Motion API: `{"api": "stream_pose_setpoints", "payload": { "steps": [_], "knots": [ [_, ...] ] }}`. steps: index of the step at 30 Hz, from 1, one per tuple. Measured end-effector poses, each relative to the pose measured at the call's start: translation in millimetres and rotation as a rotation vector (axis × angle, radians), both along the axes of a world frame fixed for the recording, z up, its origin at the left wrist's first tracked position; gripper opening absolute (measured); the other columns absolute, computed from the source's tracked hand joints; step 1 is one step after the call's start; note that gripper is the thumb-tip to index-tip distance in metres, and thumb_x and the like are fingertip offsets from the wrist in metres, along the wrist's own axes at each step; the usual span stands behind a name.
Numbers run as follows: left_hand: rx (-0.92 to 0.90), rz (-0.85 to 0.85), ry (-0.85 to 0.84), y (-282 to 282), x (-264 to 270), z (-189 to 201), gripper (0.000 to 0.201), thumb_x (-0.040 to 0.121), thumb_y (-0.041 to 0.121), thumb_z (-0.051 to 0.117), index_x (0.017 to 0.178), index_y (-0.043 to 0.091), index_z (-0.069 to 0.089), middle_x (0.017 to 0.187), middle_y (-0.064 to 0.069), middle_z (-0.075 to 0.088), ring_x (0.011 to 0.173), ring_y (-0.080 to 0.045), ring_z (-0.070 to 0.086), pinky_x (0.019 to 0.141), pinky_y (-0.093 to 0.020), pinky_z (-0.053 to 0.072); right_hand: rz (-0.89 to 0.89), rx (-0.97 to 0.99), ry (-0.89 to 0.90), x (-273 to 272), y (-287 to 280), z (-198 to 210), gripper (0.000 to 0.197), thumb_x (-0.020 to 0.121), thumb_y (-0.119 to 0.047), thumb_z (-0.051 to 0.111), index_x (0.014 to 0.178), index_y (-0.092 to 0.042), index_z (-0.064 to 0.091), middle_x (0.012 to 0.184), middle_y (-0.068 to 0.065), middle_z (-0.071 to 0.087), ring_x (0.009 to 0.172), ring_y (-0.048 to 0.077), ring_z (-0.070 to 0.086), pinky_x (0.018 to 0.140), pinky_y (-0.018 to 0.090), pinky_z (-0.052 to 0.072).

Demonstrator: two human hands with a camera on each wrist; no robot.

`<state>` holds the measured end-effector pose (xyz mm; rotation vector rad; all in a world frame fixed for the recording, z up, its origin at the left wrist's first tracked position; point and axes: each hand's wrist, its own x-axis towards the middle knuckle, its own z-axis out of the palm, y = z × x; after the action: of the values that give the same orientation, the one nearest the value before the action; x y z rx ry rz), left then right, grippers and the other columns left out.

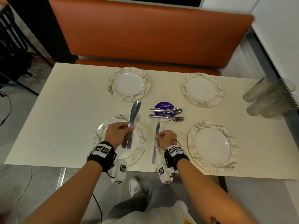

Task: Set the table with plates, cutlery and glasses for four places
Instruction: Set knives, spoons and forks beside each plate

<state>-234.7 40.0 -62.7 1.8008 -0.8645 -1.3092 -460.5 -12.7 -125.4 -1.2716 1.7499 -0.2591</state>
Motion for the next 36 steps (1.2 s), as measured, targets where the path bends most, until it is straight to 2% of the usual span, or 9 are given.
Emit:
{"api": "stream_pose_setpoints", "payload": {
  "steps": [4, 7, 11, 15, 20, 24, 28, 33, 36],
  "knots": [
    [-0.023, 0.019, -0.008, 5, 7, 2, 0.010, 0.086, 0.021, 0.080, 0.087, 0.012, 0.078, 0.078, -0.014, 0.076, 0.055, -0.026, 0.065, 0.065, -0.037, 0.049, -0.032, 0.071, 0.002, 1, -1, -6, 0.017, 0.087, -0.006, 0.069, 0.071, -0.013, 0.069, 0.079, 0.011, 0.077, 0.069, 0.029, 0.073, 0.074, 0.048, 0.064],
    [-0.032, 0.033, -0.011, 9, 5, 5, 0.008, 0.088, 0.017, 0.078, 0.085, 0.010, 0.077, 0.076, -0.015, 0.075, 0.056, -0.031, 0.063, 0.067, -0.042, 0.054, -0.025, 0.071, 0.038, -6, 1, -20, 0.010, 0.082, -0.013, 0.077, 0.073, -0.013, 0.073, 0.073, 0.006, 0.076, 0.071, 0.025, 0.074, 0.073, 0.044, 0.064],
    [-0.036, 0.041, -0.021, 9, 5, 4, 0.005, 0.087, 0.019, 0.080, 0.086, 0.014, 0.079, 0.078, -0.010, 0.077, 0.063, -0.025, 0.069, 0.080, -0.048, 0.059, 0.022, 0.014, 0.095, -5, 6, -9, 0.014, 0.085, -0.020, 0.077, 0.074, -0.014, 0.071, 0.081, 0.004, 0.076, 0.078, 0.022, 0.073, 0.078, 0.033, 0.062],
    [-0.029, 0.050, -0.015, 6, 5, 1, 0.004, 0.087, 0.018, 0.080, 0.086, 0.014, 0.079, 0.078, -0.008, 0.077, 0.066, -0.025, 0.070, 0.087, -0.054, 0.060, 0.079, -0.075, 0.118, -10, 13, -1, 0.019, 0.091, -0.020, 0.071, 0.108, -0.016, 0.065, 0.096, 0.004, 0.069, 0.084, 0.021, 0.066, 0.066, 0.022, 0.050],
    [-0.026, 0.052, -0.006, 4, 4, 0, 0.005, 0.088, 0.017, 0.079, 0.088, 0.013, 0.079, 0.078, -0.008, 0.077, 0.068, -0.027, 0.069, 0.088, -0.057, 0.060, 0.387, -0.144, 0.211, -16, 19, -6, 0.056, 0.094, -0.017, 0.065, 0.146, -0.028, 0.046, 0.109, 0.001, 0.051, 0.103, 0.023, 0.058, 0.094, 0.037, 0.053],
    [-0.026, 0.079, 0.010, 3, 5, -1, 0.006, 0.087, 0.016, 0.080, 0.091, 0.012, 0.079, 0.081, -0.007, 0.078, 0.079, -0.025, 0.073, 0.092, -0.053, 0.059, 0.443, -0.117, 0.233, -14, 17, -7, 0.059, 0.095, -0.024, 0.064, 0.150, -0.031, 0.042, 0.119, 0.005, 0.052, 0.111, 0.023, 0.055, 0.098, 0.040, 0.052],
    [-0.017, 0.083, 0.005, 4, 8, 0, 0.006, 0.086, 0.016, 0.081, 0.091, 0.013, 0.080, 0.082, -0.007, 0.079, 0.081, -0.026, 0.074, 0.092, -0.053, 0.060, 0.465, -0.135, 0.217, -5, 18, -7, 0.058, 0.096, -0.024, 0.063, 0.149, -0.033, 0.043, 0.116, 0.004, 0.051, 0.110, 0.024, 0.054, 0.097, 0.040, 0.052],
    [-0.013, 0.094, 0.002, 6, 12, -1, 0.003, 0.085, 0.018, 0.082, 0.087, 0.016, 0.080, 0.085, -0.011, 0.078, 0.092, -0.040, 0.073, 0.089, -0.054, 0.060, 0.477, -0.156, 0.211, 3, 19, -10, 0.058, 0.095, -0.025, 0.063, 0.149, -0.036, 0.043, 0.113, 0.002, 0.049, 0.109, 0.024, 0.055, 0.097, 0.040, 0.053],
    [-0.016, 0.103, 0.029, 7, 11, 0, 0.008, 0.085, 0.015, 0.082, 0.093, 0.013, 0.080, 0.088, -0.011, 0.078, 0.091, -0.036, 0.075, 0.085, -0.048, 0.063, 0.469, -0.159, 0.212, 5, 18, -13, 0.058, 0.095, -0.026, 0.063, 0.149, -0.036, 0.043, 0.114, 0.003, 0.050, 0.108, 0.023, 0.055, 0.096, 0.039, 0.053]
  ]
}}
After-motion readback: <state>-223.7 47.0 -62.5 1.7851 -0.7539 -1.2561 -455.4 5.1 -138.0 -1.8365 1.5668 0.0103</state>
